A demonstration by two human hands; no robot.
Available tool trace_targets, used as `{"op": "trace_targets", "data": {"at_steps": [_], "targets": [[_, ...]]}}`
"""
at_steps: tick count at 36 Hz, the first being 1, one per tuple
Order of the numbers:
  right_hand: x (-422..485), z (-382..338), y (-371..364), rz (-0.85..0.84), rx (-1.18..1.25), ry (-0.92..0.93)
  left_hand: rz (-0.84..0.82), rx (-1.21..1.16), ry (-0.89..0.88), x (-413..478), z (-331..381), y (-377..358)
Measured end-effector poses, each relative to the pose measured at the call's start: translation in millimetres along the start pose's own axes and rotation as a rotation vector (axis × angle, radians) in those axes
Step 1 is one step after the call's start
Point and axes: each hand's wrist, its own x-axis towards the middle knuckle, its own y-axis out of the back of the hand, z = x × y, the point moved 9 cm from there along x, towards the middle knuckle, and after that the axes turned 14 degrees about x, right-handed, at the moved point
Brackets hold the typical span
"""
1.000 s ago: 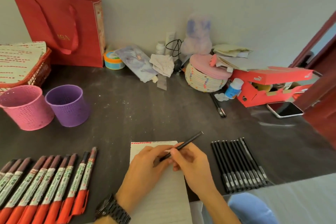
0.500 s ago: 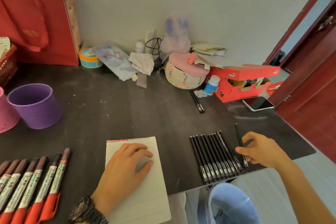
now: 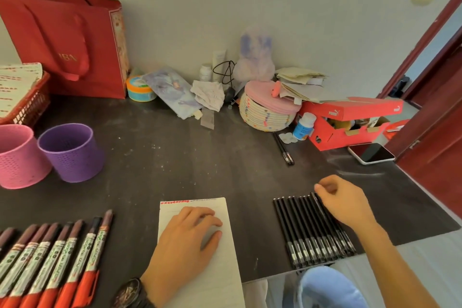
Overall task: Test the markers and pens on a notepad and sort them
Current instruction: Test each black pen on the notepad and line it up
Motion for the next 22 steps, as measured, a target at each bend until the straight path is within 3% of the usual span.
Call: {"op": "trace_targets", "data": {"at_steps": [4,10,16,22], "targets": [[48.3,-45.2,-38.3,-0.027,0.015,0.068,-0.028,0.037,-0.022,-0.9,3.0,-1.7],[103.7,-70.2,-75.0,-0.069,-0.218,0.018,-0.123,0.095,-0.028,1.2,6.7,-6.5],[109.5,-82.2,-78.9,-0.005,-0.347,0.081,-0.226,0.165,-0.065,3.5,12.6,-7.5],[84.4,-104.0,-94.2,-0.097,-0.644,0.161,-0.27,0.174,-0.097,1.4,16.2,-3.5]]}}
